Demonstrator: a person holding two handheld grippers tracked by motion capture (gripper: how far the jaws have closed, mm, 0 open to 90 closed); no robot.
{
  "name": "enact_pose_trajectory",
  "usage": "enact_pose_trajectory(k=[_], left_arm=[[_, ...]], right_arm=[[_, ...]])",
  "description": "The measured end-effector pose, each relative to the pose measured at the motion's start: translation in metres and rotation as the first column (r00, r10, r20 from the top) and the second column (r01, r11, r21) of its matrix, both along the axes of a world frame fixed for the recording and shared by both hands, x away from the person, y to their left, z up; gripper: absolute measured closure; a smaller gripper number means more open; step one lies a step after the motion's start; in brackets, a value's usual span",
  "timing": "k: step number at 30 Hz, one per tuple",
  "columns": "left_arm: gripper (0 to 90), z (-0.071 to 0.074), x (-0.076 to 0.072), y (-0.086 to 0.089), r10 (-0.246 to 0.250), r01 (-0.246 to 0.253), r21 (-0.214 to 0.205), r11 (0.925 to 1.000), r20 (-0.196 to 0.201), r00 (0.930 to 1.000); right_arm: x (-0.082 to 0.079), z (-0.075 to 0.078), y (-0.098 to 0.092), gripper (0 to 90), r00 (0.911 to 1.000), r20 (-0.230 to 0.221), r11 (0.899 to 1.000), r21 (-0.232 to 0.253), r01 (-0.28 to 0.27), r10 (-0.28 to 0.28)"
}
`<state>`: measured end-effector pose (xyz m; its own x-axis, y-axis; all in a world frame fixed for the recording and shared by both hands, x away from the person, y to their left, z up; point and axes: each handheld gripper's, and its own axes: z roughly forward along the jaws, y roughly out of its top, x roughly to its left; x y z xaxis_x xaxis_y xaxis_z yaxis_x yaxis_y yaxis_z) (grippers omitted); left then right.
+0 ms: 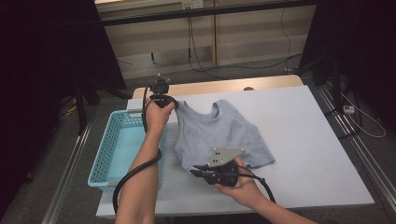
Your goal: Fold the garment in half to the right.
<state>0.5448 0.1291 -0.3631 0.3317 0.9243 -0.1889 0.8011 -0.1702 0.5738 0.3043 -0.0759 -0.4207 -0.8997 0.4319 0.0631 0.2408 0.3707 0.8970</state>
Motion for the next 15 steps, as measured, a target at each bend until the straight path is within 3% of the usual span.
enact_pose_trajectory(k=[15], left_arm=[[86.4,0.004,-0.002,0.013,0.011,-0.011,0.010,0.9999,-0.019,0.9998]], right_arm=[[0.000,-0.001,0.008,85.0,0.9996,0.002,1.000,-0.005,-0.027,0.027]])
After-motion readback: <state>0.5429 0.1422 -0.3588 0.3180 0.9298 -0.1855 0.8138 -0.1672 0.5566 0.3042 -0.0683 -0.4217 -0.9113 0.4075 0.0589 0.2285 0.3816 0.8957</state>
